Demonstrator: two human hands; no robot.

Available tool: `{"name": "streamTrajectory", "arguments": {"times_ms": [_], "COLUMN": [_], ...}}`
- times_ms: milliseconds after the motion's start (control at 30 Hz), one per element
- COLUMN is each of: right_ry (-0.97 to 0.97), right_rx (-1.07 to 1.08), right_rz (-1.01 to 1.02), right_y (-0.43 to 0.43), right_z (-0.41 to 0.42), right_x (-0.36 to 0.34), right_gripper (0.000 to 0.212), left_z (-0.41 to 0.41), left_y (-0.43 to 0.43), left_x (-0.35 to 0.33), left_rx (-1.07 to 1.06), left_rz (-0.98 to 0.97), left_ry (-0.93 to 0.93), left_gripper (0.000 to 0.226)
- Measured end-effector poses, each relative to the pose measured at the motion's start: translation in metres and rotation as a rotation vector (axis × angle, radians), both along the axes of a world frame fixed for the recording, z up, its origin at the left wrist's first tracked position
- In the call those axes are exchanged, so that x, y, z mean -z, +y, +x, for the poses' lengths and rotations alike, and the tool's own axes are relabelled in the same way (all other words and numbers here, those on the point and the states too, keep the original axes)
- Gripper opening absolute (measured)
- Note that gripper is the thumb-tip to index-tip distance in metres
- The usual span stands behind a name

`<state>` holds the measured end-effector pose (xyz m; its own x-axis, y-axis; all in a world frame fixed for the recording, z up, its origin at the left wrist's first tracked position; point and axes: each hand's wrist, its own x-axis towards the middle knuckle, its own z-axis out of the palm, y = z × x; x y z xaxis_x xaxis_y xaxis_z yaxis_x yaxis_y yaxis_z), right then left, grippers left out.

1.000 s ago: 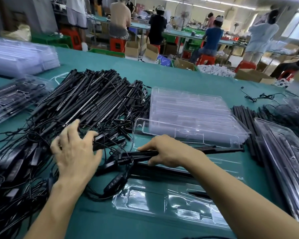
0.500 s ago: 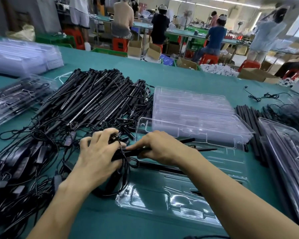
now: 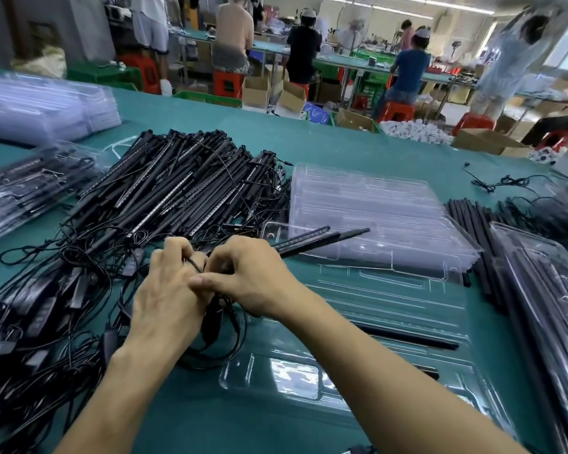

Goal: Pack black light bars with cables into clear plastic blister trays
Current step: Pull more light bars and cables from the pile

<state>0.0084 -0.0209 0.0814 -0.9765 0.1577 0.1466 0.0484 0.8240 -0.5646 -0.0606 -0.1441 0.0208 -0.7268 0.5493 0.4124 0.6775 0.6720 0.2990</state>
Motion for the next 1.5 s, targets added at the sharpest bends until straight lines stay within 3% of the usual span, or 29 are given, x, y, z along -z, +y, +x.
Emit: {"name": "streamTrajectory", "arguments": {"times_ms": [67, 167, 267, 367, 533, 733, 833, 933, 1000, 1200, 1333, 1500], "right_ry": [0.001, 0.095, 0.071, 0.008, 0.081, 0.108, 0.182, 0.208, 0.185, 0.153, 0.235, 0.34], "right_rx": [0.01, 0.236, 0.439, 0.446, 0.463, 0.553, 0.585, 0.63, 0.644, 0.769, 0.774, 0.788], "right_rz": [0.019, 0.056, 0.289, 0.175, 0.035, -0.575, -0.902, -1.116, -1.031, -0.248, -0.308, -0.396], "right_y": [-0.001, 0.014, 0.043, 0.051, 0.052, 0.051, 0.051, 0.062, 0.071, 0.079, 0.088, 0.077], "right_z": [-0.002, 0.001, 0.014, 0.025, 0.039, 0.027, 0.011, -0.002, -0.007, -0.005, -0.001, -0.012], "right_x": [0.001, -0.001, -0.005, 0.0, 0.014, 0.014, 0.014, 0.007, 0.007, 0.02, 0.023, 0.021], "right_gripper": [0.026, 0.029, 0.024, 0.023, 0.023, 0.017, 0.016, 0.02, 0.012, 0.009, 0.014, 0.02], "left_z": [0.001, -0.001, -0.007, -0.01, -0.023, -0.036, -0.036, -0.033, -0.031, -0.032, -0.033, -0.032], "left_y": [-0.003, -0.01, -0.016, -0.018, -0.029, -0.046, -0.047, -0.042, -0.037, -0.036, -0.035, -0.029], "left_x": [-0.002, -0.005, -0.002, 0.005, 0.008, 0.013, 0.014, 0.015, 0.016, 0.019, 0.019, 0.019], "left_rx": [-0.001, -0.026, -0.066, -0.162, -0.397, -0.504, -0.475, -0.39, -0.37, -0.473, -0.469, -0.377], "left_rz": [-0.009, -0.006, 0.003, 0.006, 0.032, 0.155, 0.235, 0.187, 0.125, 0.09, 0.065, -0.071], "left_ry": [-0.01, 0.019, 0.045, 0.046, -0.03, -0.031, 0.023, 0.095, 0.099, 0.065, 0.051, 0.078], "left_gripper": [0.016, 0.035, 0.036, 0.035, 0.033, 0.034, 0.035, 0.034, 0.03, 0.026, 0.023, 0.038]}}
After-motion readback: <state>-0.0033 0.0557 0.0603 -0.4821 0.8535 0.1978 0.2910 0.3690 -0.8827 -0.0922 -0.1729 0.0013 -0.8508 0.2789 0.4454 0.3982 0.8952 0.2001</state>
